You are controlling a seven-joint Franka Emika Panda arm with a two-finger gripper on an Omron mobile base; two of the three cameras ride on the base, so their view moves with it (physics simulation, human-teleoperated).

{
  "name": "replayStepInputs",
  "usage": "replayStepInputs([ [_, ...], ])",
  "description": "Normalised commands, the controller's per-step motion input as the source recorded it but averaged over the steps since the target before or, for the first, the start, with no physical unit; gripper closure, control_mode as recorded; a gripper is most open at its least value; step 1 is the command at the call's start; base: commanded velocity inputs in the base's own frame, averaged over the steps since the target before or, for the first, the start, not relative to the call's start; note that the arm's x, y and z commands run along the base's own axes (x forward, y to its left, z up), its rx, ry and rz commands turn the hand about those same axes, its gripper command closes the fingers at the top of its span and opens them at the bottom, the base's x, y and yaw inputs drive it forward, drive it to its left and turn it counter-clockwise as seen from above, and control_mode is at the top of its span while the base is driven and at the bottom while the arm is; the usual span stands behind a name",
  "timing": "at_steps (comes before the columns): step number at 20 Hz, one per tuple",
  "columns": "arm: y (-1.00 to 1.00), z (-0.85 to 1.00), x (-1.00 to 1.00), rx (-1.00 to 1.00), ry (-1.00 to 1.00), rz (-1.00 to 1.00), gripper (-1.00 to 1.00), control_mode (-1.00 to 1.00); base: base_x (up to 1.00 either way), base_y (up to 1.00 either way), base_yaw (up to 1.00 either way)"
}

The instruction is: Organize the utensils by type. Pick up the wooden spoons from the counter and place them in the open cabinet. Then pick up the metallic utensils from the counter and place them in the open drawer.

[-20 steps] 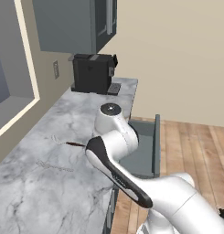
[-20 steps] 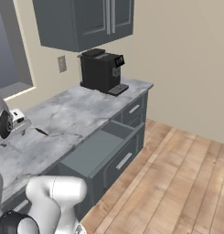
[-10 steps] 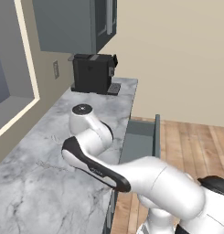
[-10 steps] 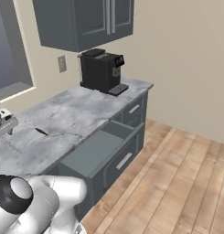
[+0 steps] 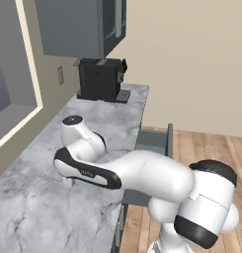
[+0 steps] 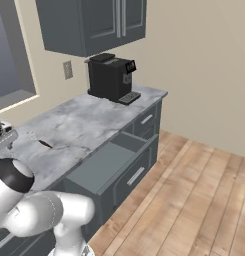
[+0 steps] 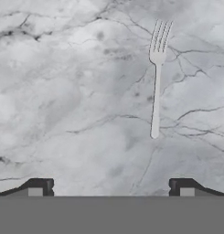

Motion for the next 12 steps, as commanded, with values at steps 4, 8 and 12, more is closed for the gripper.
replayStepInputs([
  [4,0.17,-0.38,0.15,-0.01,0.00,0.02,-1.00,-1.00,0.00,0.00,0.00],
  [8,0.14,-0.28,0.00,0.00,0.00,0.00,-1.00,-1.00,0.00,0.00,0.00],
  [12,0.04,-0.24,0.11,0.00,0.00,0.00,-1.00,-1.00,0.00,0.00,0.00],
])
